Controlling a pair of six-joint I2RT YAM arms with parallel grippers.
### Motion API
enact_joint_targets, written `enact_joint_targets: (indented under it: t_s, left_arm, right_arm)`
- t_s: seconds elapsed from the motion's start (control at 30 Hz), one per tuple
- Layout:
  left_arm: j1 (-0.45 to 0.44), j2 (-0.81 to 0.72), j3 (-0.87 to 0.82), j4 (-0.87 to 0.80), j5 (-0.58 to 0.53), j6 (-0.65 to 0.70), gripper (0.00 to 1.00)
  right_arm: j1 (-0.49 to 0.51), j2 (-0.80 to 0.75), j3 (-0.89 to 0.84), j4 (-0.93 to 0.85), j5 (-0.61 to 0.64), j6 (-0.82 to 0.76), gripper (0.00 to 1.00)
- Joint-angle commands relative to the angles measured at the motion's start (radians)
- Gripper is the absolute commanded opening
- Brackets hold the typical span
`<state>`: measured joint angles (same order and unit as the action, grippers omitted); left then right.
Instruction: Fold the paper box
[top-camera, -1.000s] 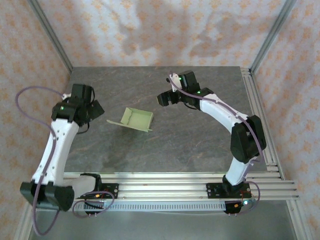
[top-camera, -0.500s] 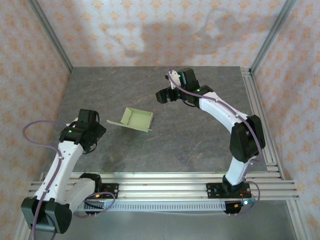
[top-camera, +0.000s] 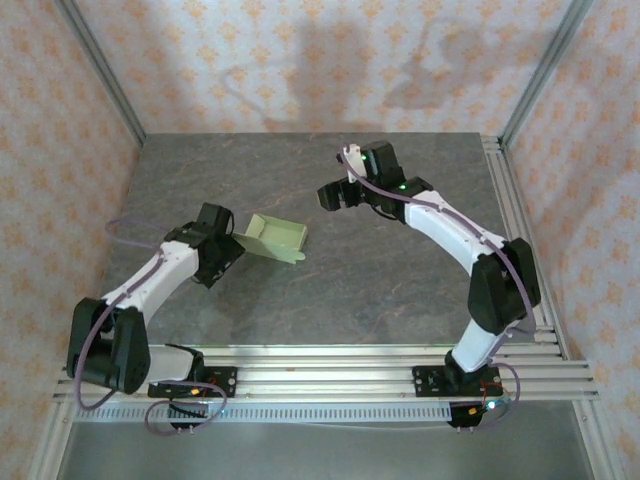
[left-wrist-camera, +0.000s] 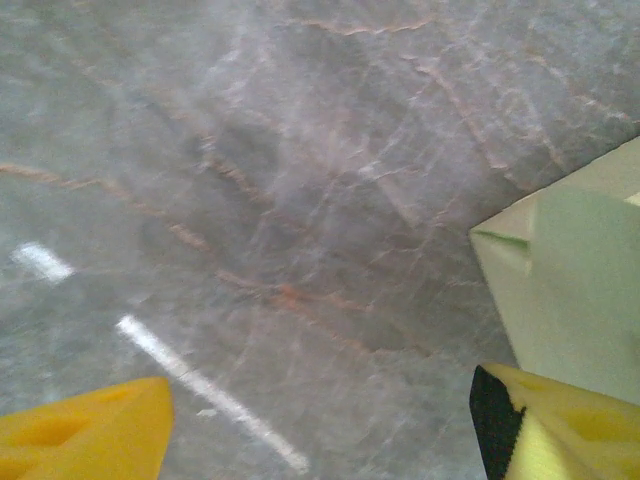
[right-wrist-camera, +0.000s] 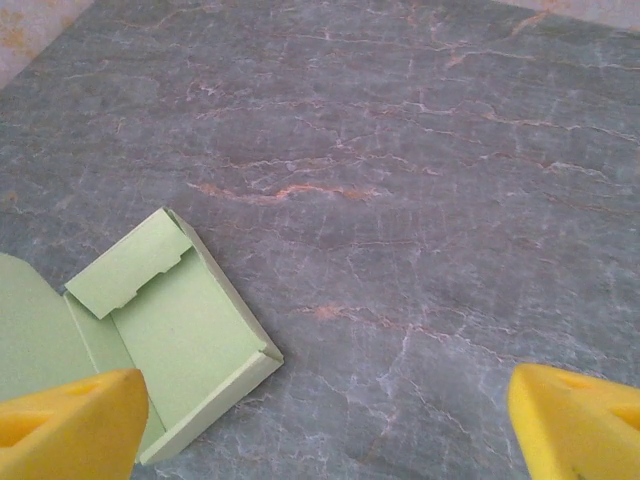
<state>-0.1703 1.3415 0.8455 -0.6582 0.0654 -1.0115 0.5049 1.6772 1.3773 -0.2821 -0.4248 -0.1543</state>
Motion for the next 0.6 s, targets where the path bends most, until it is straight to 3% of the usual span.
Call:
enact_joint_targets:
  t_s: [0.0, 0.2, 0.57]
  left_arm:
    - [-0.001, 0.059, 0.091, 0.053, -0.017, 0.056, 0.79]
    - [0.022, 0.238, 0.251, 0.059, -0.027, 0.175, 0.78]
    - [0.006, 0.639, 0.691, -0.013, 0.169, 0.402, 0.78]
  right_arm:
    - [-0.005, -0.081, -0.048, 0.043, 0.046, -0.003, 0.93]
    - [-0.024, -0.135, -0.105, 0.057, 0.05, 0.01, 0.93]
    - [-0.065, -0.181, -0.15, 0.08, 0.045, 0.043, 0.93]
